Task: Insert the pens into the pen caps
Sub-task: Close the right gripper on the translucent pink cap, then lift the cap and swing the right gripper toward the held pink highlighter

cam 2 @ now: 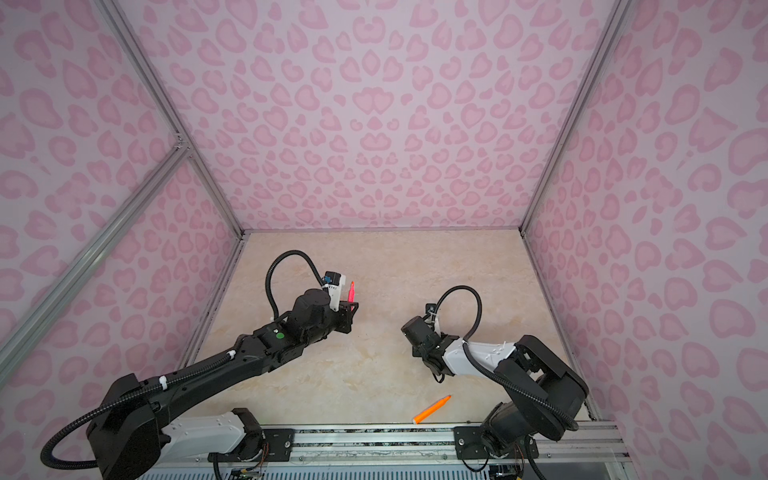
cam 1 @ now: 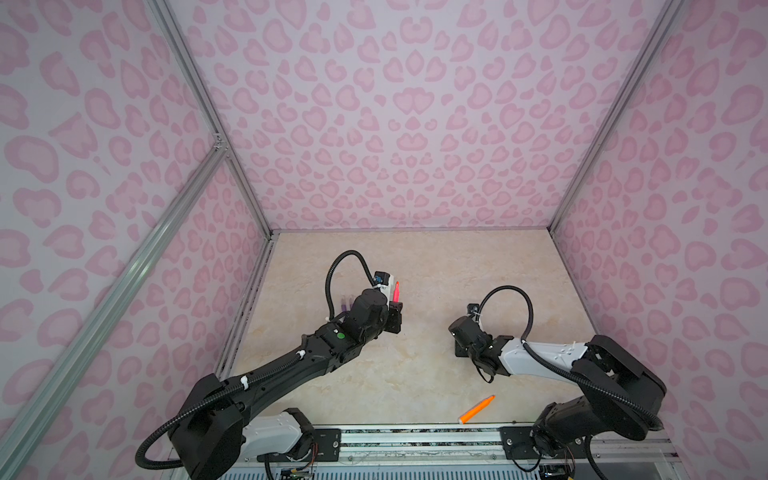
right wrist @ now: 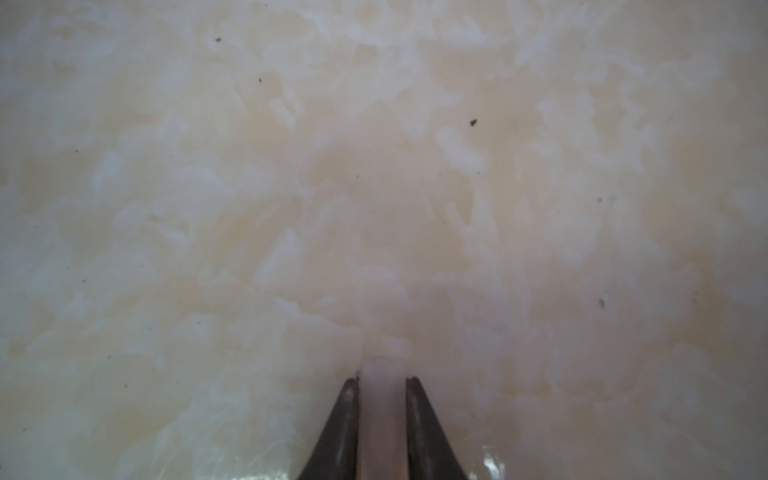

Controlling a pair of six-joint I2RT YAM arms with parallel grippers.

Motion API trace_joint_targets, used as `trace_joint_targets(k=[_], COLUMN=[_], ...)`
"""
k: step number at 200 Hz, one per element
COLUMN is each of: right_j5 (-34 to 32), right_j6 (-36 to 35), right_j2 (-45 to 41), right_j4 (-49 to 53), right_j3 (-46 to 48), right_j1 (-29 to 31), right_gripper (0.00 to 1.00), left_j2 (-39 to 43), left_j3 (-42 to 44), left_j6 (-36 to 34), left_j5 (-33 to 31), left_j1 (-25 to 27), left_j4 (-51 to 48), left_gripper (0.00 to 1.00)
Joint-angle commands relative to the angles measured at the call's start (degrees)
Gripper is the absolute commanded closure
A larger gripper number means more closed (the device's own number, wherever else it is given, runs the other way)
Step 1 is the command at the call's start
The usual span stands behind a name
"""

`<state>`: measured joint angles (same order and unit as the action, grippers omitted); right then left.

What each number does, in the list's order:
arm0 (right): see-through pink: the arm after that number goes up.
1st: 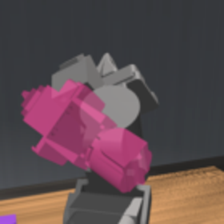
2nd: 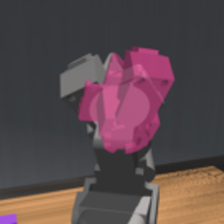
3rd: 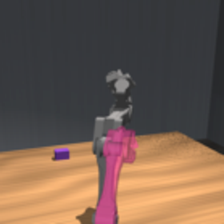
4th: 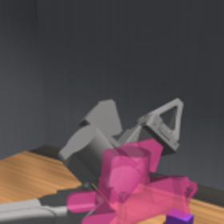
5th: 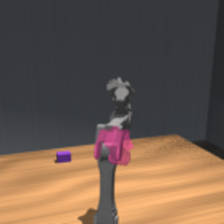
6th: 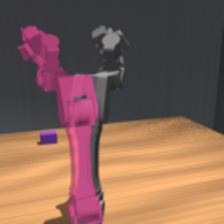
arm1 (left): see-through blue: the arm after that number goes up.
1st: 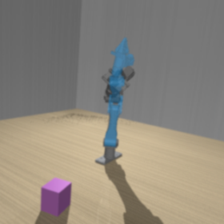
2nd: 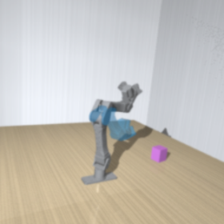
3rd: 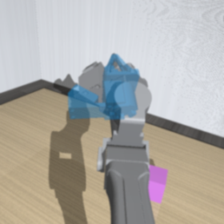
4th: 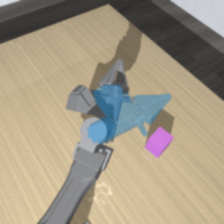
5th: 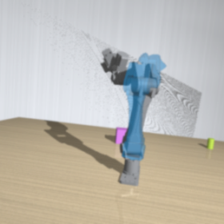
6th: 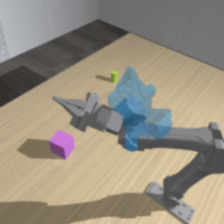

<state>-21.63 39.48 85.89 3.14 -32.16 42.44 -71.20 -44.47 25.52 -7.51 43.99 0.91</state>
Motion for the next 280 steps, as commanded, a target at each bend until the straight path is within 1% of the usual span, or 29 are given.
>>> trace_joint_targets(k=[1, 24, 40, 54, 93, 125, 143, 173, 187, 205, 231, 241, 256, 265, 280], right_j5=[-1.1, -1.6, -1.8, -2.0, -2.1, -2.2, -2.0, -3.1, -4.4, -5.1, -5.8, -5.1, -3.1, -0.5, 4.4], right_j6=[0.4, 0.6, 0.6, 0.7, 0.8, 0.8, 1.3, 3.1, 3.3, 4.2, 4.2, 3.4, 2.5, 2.9, 3.0], right_j2=[1.2, 2.3, 3.1, 4.0, 4.1, 4.2, 4.2, -0.6, -4.7, -8.6, -11.0, -11.3, -11.6, -11.9, -12.3], right_j4=[1.3, 1.7, 1.8, 2.2, 2.2, 2.1, 2.0, 2.3, 3.7, 2.5, 0.5, -0.1, -3.1, -5.9, -12.0], right_j3=[-0.3, -1.1, -1.6, -2.3, -2.5, -2.6, -2.6, -3.2, -6.0, -9.1, -14.7, -16.6, -17.2, -16.4, -14.1], right_j1=[0.1, 0.1, 0.1, 0.1, 0.2, 0.2, 0.2, -0.1, -0.2, -0.2, -0.5, -1.2, -2.6, -4.0, -5.8], right_gripper=[0.79, 0.79, 0.74, 0.73, 0.74, 0.80, 0.86, 0.92, 0.94, 0.95, 0.95, 0.95, 0.98, 1.00, 1.00], left_j2=[0.7, 1.1, 1.1, 1.0, 1.2, 1.2, 0.9, 0.1, 0.0, 0.7, 1.5, 1.5, 1.3, 1.0, 0.3], left_j3=[-0.1, 0.1, 0.1, 0.1, 0.1, 0.3, 0.3, 0.3, 0.3, 0.6, 1.6, 1.7, 1.8, 2.0, 1.8], left_j6=[0.1, 0.1, 0.1, 0.1, 0.1, 0.1, 0.1, 0.3, 0.5, 0.2, -0.6, -0.9, -0.6, -0.3, -0.4], left_j5=[-0.7, -0.9, -0.8, -0.7, -0.5, -0.4, 0.2, 1.0, 1.3, 0.8, 0.3, 0.5, 1.5, 2.6, 5.0], left_j1=[-0.1, -0.1, -0.1, 0.0, -0.1, -0.1, -0.1, -0.1, -0.1, -0.1, 0.0, -0.1, -0.1, -0.1, -0.1], left_j4=[0.8, 0.8, 0.8, 0.8, 0.8, 1.1, 1.5, 1.8, 1.9, 2.1, 3.2, 3.5, 4.2, 4.6, 5.5], left_gripper=[0.97, 0.97, 0.97, 0.97, 0.97, 0.97, 0.97, 0.97, 0.97, 0.97, 0.97, 0.97, 0.97, 0.97, 0.97])
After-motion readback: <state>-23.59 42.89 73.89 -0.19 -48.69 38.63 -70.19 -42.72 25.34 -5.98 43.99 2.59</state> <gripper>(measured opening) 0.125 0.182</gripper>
